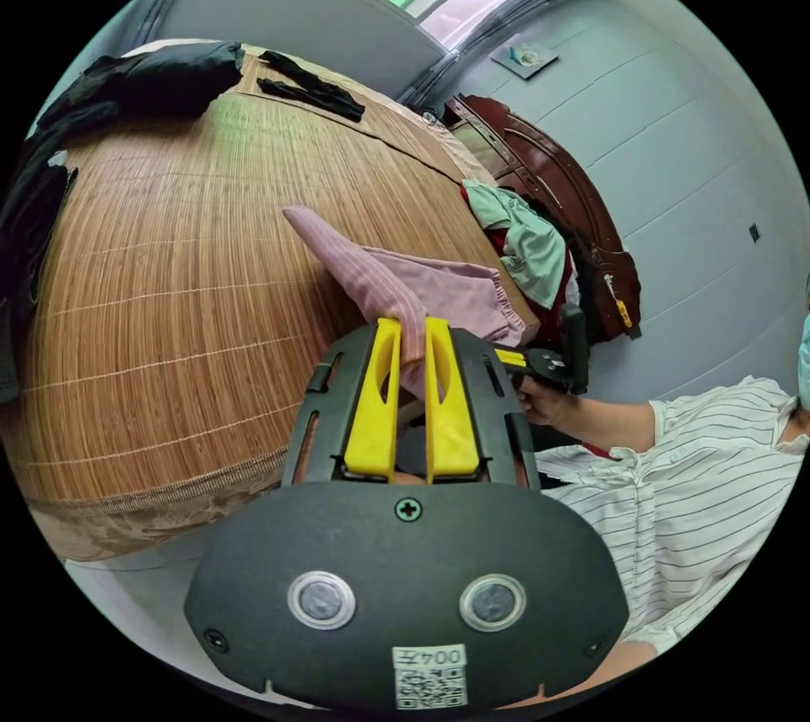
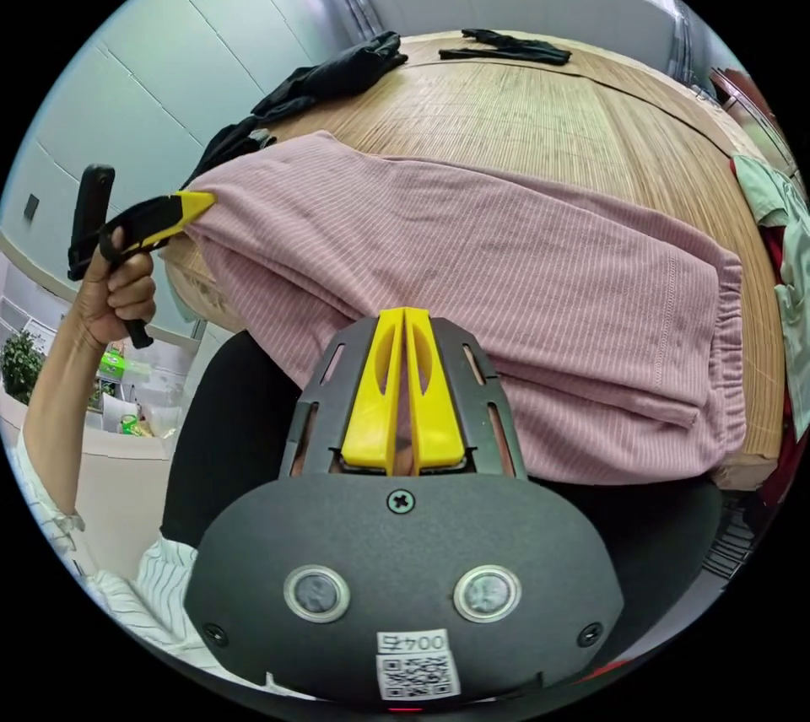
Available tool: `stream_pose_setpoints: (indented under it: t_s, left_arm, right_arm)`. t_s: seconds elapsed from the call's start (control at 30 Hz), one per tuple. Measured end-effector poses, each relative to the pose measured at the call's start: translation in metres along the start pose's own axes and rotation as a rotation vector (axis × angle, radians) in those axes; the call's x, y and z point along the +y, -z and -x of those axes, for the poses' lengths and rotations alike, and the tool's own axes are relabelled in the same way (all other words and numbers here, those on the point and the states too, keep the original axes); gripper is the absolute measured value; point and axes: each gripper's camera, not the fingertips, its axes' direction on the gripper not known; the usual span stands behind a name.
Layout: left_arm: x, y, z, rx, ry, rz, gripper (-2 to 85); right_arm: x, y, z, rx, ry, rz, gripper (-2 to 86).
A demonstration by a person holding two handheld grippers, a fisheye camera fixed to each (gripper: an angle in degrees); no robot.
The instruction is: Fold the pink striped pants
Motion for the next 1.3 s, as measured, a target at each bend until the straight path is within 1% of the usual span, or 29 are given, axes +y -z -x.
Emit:
stream_pose_setpoints:
  t_s: [0.07, 0.17, 0.2, 0.27, 0.33, 0.43, 0.57, 0.63, 0.73, 0.87, 0.93, 0.97, 1.0, 1.03, 1.1, 1.17, 1.23, 1.3]
  left_arm:
    - [-0.01, 0.007, -0.024, -0.01, -0.052, -0.025, 1.6]
    - [-0.029, 0.02, -0.071, -0.013, -0.157, -0.063, 1.6]
    - [-0.037, 0.023, -0.093, -0.016, -0.209, -0.071, 1.5]
    - [-0.052, 0.018, -0.13, -0.037, -0.308, -0.02, 1.5]
    - [-0.068, 0.012, -0.183, -0.111, -0.438, 0.009, 1.5]
    - [-0.089, 0.01, -0.242, -0.131, -0.56, 0.018, 1.4]
    - [-0.114, -0.002, -0.313, -0.169, -0.706, 0.044, 1.4]
    - [-0.129, -0.017, -0.357, -0.185, -0.787, 0.059, 1.4]
    - [-0.147, -0.045, -0.407, -0.202, -0.86, 0.087, 1.5]
    - [-0.161, -0.1, -0.455, -0.22, -0.923, 0.159, 1.7]
    - [-0.159, -0.147, -0.476, -0.239, -0.975, 0.221, 2.0]
    - [-0.158, -0.159, -0.479, -0.249, -0.979, 0.241, 2.1]
    - [-0.156, -0.184, -0.48, -0.27, -0.974, 0.299, 2.3]
    - [-0.154, -0.207, -0.477, -0.273, -0.949, 0.357, 2.5]
    - [-0.156, -0.225, -0.47, -0.237, -0.877, 0.413, 3.1]
    - [-0.164, -0.222, -0.466, -0.157, -0.774, 0.376, 4.1]
    - [-0.181, -0.204, -0.459, -0.032, -0.647, 0.291, 5.8]
    - [-0.191, -0.192, -0.451, 0.052, -0.576, 0.251, 6.4]
  right_arm:
    - [-0.002, 0.005, -0.006, -0.023, 0.004, 0.021, -0.7]
    - [0.002, 0.024, -0.024, -0.054, -0.056, -0.04, -0.7]
    - [0.003, 0.02, -0.03, -0.07, -0.058, -0.014, -0.7]
    - [0.004, 0.008, -0.036, -0.1, -0.051, 0.04, -0.7]
    - [0.005, 0.004, -0.043, -0.124, -0.049, 0.075, -0.7]
    - [0.008, 0.022, -0.059, -0.156, -0.064, 0.027, -0.7]
    - [0.003, 0.058, -0.107, -0.205, -0.097, -0.053, -0.7]
    - [0.0, 0.066, -0.131, -0.208, -0.108, -0.057, -0.7]
    - [0.005, 0.076, -0.178, -0.28, -0.164, -0.07, -0.7]
    - [0.039, 0.091, -0.264, -0.43, -0.334, -0.14, -0.7]
    - [0.062, 0.093, -0.304, -0.514, -0.42, -0.179, -0.7]
    - [0.08, 0.093, -0.331, -0.588, -0.486, -0.204, -0.7]
    - [0.099, 0.092, -0.356, -0.659, -0.547, -0.237, -0.7]
    - [0.108, 0.091, -0.367, -0.691, -0.576, -0.248, -0.7]
    - [0.139, 0.088, -0.398, -0.754, -0.663, -0.274, -0.5]
    - [0.155, 0.087, -0.41, -0.769, -0.692, -0.279, -0.3]
    - [0.168, 0.089, -0.417, -0.796, -0.713, -0.296, 0.3]
    - [0.177, 0.09, -0.418, -0.86, -0.72, -0.326, 2.3]
